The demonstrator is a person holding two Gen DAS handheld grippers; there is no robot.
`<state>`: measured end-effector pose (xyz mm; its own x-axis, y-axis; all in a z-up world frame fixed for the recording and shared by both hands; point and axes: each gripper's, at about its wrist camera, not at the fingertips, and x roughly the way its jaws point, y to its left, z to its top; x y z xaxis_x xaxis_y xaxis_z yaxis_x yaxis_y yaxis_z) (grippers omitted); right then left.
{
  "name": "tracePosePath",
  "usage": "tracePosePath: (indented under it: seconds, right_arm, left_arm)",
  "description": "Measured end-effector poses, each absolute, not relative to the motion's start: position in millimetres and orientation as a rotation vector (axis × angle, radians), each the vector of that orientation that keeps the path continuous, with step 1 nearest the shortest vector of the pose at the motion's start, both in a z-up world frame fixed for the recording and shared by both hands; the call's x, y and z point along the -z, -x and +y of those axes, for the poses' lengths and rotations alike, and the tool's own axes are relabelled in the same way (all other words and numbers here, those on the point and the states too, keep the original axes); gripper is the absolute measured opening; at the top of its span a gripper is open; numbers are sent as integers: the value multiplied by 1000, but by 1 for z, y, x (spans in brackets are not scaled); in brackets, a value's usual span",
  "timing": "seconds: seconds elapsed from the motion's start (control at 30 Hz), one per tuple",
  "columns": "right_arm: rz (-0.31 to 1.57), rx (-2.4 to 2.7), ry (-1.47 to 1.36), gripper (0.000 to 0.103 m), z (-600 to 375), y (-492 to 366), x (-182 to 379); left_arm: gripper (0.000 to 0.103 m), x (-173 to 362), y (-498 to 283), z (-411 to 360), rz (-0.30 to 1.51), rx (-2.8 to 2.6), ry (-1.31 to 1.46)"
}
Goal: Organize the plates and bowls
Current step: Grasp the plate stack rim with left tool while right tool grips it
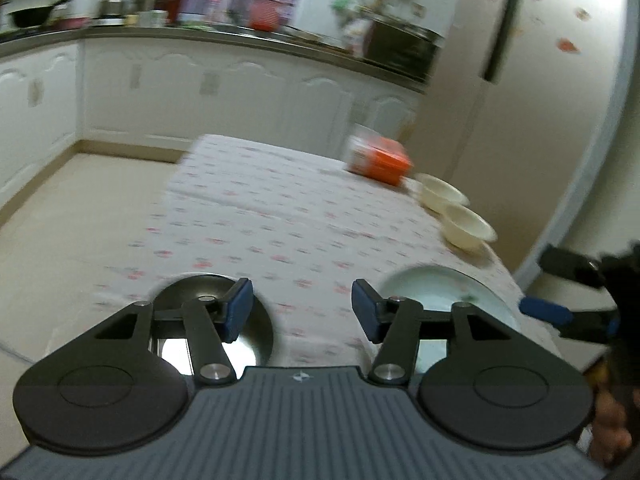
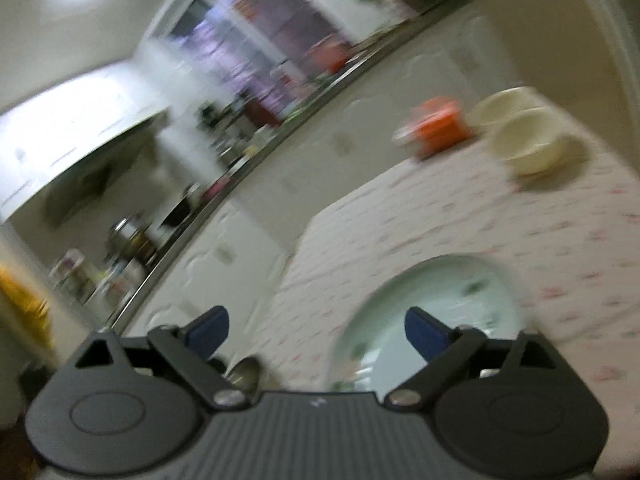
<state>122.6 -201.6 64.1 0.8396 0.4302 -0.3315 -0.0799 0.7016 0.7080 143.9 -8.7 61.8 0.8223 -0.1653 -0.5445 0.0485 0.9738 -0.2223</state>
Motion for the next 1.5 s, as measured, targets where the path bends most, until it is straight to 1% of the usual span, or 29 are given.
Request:
tracePosePath:
  seconds: [0.17,0.4,0.57,0.77,0.9,1.07,1.2,1.5]
  right_arm:
    - [490,-181,-838,96,-242,-108,-41]
    - [524,-168,-930,96,-261,-111,-13]
    - [551,-206,-967,96,-261,-116,-4]
    - [561,-262,-1017,96,-259,-121,2]
    - [579,-282,-1030,101,-256,-127,5]
    - [593,-292,-1026,103,-254,-132,8]
    - [596,-300,-1020,103,-255,-130,8]
    - [596,-298,-1032,103,-260,-127,7]
  left_arm:
    - [69,-54,-146,-54,631,191,150]
    - [74,-34,-154,-83,710,175,111]
    - [77,-20,-167,-83,747,142,120]
    - [77,-5,-179,-81,796,152,147]
    - [77,6,-191,-80,810,184,182]
    - [81,10,-198,-90,814,222,181]
    - [88,10,-198,-95,812,231,163]
    - [90,6,-198,-104,823,211,153]
